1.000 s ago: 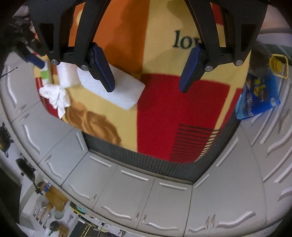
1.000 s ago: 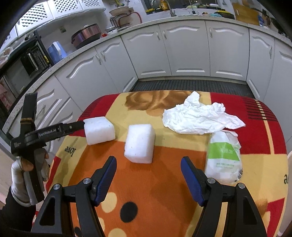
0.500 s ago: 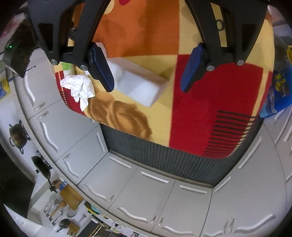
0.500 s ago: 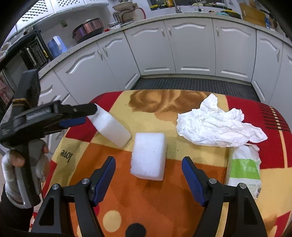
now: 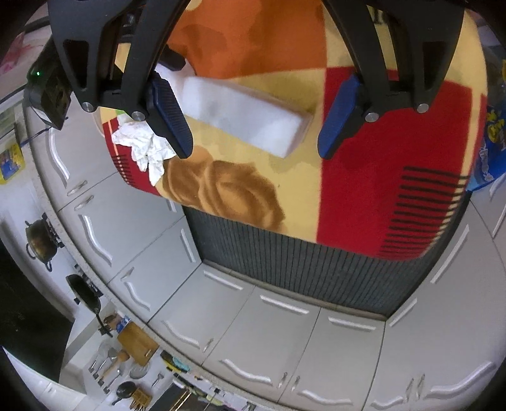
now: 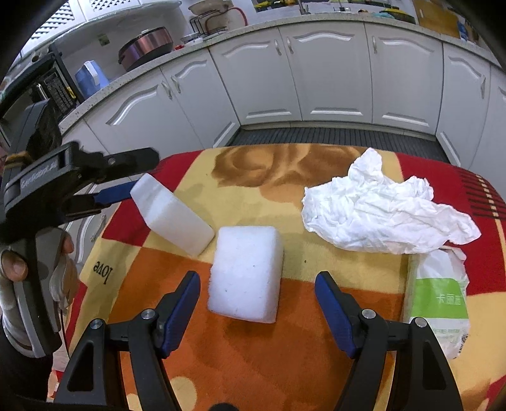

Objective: Collect trash
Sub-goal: 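Lower the left tool onto a white foam block while the right tool grasps another foam block, then carry both white foam blocks in both tools over the beige bin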

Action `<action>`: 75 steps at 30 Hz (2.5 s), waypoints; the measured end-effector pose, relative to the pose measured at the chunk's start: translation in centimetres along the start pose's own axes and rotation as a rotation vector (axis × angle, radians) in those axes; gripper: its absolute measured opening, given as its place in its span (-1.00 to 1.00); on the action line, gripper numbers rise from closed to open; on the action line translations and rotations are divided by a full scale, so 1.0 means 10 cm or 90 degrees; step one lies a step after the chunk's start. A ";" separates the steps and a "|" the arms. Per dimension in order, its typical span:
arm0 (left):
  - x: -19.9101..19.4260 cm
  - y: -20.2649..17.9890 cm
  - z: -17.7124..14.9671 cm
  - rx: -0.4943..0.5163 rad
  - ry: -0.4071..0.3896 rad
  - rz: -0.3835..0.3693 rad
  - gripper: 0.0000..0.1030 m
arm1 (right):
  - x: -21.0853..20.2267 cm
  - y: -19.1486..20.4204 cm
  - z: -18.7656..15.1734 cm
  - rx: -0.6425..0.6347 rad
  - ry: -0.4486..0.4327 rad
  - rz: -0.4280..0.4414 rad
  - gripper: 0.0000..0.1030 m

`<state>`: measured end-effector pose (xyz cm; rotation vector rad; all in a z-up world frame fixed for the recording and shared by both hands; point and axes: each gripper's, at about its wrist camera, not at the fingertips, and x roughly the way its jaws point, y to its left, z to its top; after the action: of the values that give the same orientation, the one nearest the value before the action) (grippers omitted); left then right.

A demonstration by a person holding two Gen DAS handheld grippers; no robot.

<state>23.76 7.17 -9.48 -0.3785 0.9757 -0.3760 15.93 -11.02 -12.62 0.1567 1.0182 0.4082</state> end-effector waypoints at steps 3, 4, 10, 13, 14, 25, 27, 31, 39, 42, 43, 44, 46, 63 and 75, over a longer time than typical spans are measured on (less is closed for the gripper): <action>0.12 0.00 -0.02 0.002 0.018 0.015 0.55 | 0.02 0.00 0.00 -0.005 -0.001 0.000 0.41; 0.14 0.00 -0.03 0.002 0.020 0.025 0.52 | 0.03 0.00 0.00 -0.006 -0.001 0.000 0.41; 0.13 0.02 -0.10 -0.009 0.011 0.016 0.16 | 0.03 0.05 -0.03 -0.031 -0.009 0.005 -0.23; 0.03 0.01 -0.12 -0.012 -0.001 0.012 0.08 | -0.05 0.10 -0.06 -0.047 -0.019 0.006 -0.29; -0.02 0.00 -0.13 -0.013 -0.006 0.006 0.08 | -0.08 0.11 -0.06 -0.048 -0.024 0.009 -0.30; -0.37 -0.46 -0.28 0.046 -0.032 -0.014 0.07 | -0.79 0.06 -0.23 -0.050 -0.086 0.019 -0.30; -0.38 -0.57 -0.32 0.056 -0.030 -0.022 0.07 | -0.87 0.00 -0.26 -0.045 -0.093 0.012 -0.30; -0.38 -0.83 -0.39 0.084 -0.027 -0.034 0.07 | -1.05 -0.15 -0.33 -0.030 -0.105 -0.007 -0.30; -0.32 -1.30 -0.60 0.139 -0.012 -0.053 0.07 | -1.34 -0.44 -0.50 0.001 -0.125 -0.042 -0.30; -0.26 -1.47 -0.70 0.154 -0.003 -0.061 0.07 | -1.41 -0.57 -0.57 0.015 -0.124 -0.056 -0.30; -0.24 -1.53 -0.74 0.160 -0.001 -0.064 0.07 | -1.44 -0.61 -0.60 0.019 -0.125 -0.061 -0.30; -0.23 -1.57 -0.77 0.165 0.000 -0.064 0.07 | -1.47 -0.63 -0.62 0.023 -0.126 -0.065 -0.30; -0.20 -1.69 -0.85 0.178 0.003 -0.063 0.07 | -1.54 -0.70 -0.69 0.030 -0.130 -0.073 -0.30; 0.02 -2.74 -1.28 0.280 0.034 -0.106 0.07 | -2.24 -1.42 -1.19 0.114 -0.172 -0.155 -0.30; 0.33 -3.31 -1.46 0.318 0.058 -0.132 0.07 | -2.56 -1.86 -1.46 0.171 -0.181 -0.209 -0.30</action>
<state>8.54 -25.25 -3.71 -0.0054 0.8967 -0.8105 -3.40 -39.20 -5.75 0.2749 0.7948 -0.0524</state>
